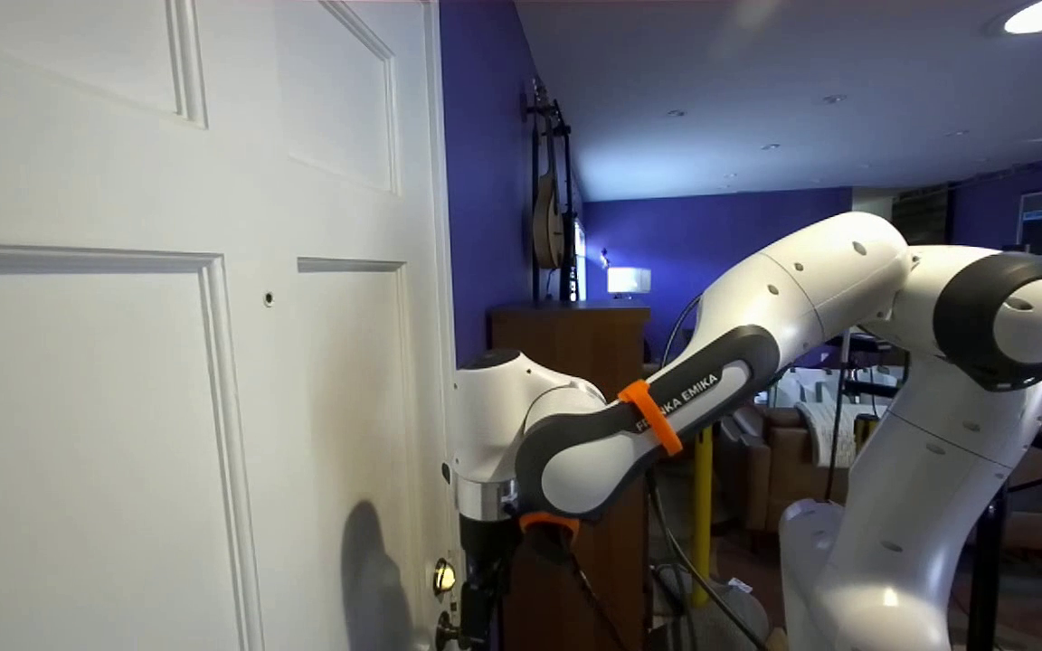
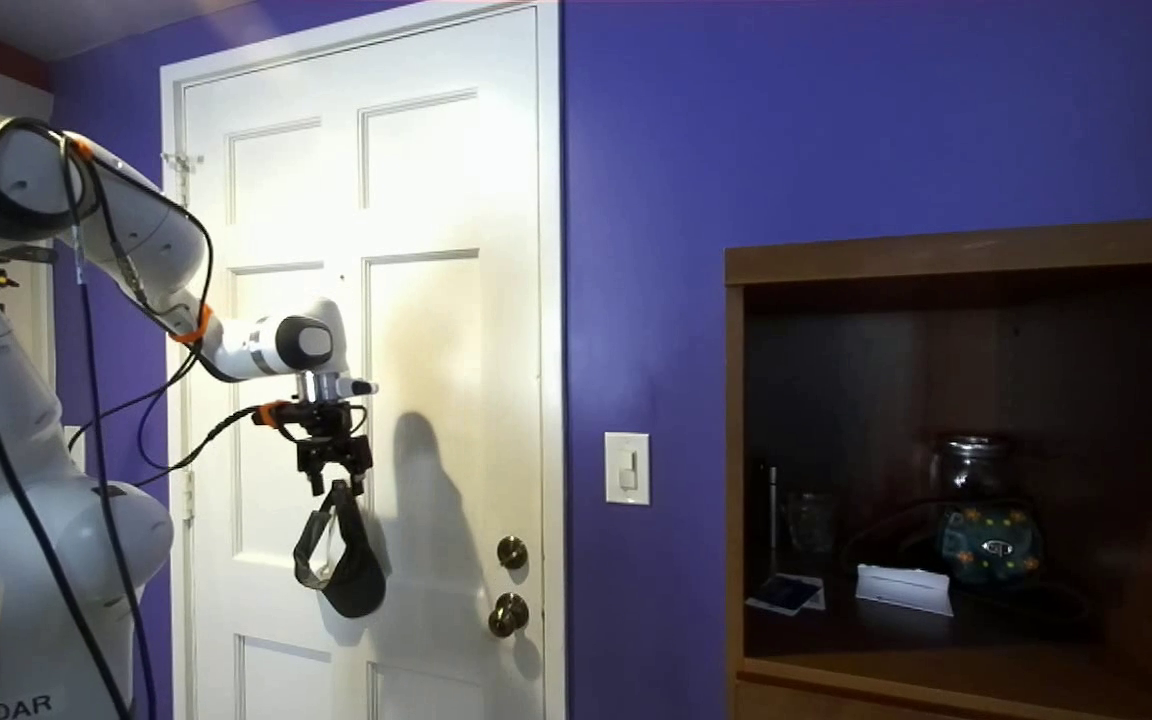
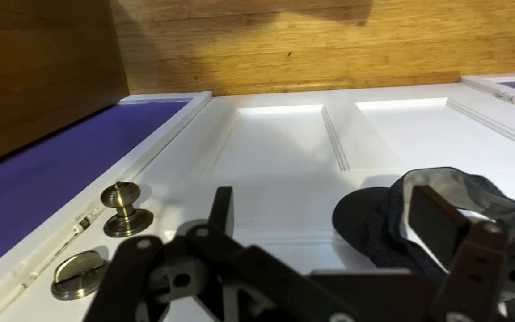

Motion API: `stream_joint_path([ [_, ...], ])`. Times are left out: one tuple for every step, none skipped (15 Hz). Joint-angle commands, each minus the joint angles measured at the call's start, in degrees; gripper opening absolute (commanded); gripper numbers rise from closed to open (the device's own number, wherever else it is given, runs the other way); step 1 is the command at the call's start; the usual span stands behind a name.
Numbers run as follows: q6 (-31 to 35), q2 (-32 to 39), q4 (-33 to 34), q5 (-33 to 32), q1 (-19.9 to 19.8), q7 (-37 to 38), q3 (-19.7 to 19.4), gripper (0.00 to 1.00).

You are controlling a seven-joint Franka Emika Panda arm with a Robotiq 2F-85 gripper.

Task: Put the cap on top of the cabinet

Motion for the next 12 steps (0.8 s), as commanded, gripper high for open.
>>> stream_joint_path([
  [2.0,2.1,1.3,2.1,2.3,5.2,3.5,1.0],
  [4.9,2.9,1.1,2.3,2.9,6.3,4.3,1.0],
  [7.6,3.5,1.0,2.7,3.5,6.9,5.1,1.0],
  [9.8,4.4,1.1,3.4,4.4,6.3,5.5,1.0],
  [11.5,5.4,1.3,4.6,5.6,4.7,5.4,1.0],
  [12.4,6.5,1.6,4.1,5.6,5.0,6.0,1.0],
  [10.3,3.7,0.1,2.9,4.9,5.5,5.6,1.0],
  [11.3,4.4,0.2,3.0,5.4,5.5,5.9,1.0],
  [11.7,5.0,0.2,3.0,5.5,5.5,6.0,1.0],
  [11.9,5.3,0.4,3.0,5.5,5.5,6.0,1.0],
  [11.9,5.5,0.5,3.0,5.5,5.5,6.0,1.0],
  [11.9,5.6,0.6,3.0,5.5,5.5,6.0,1.0],
])
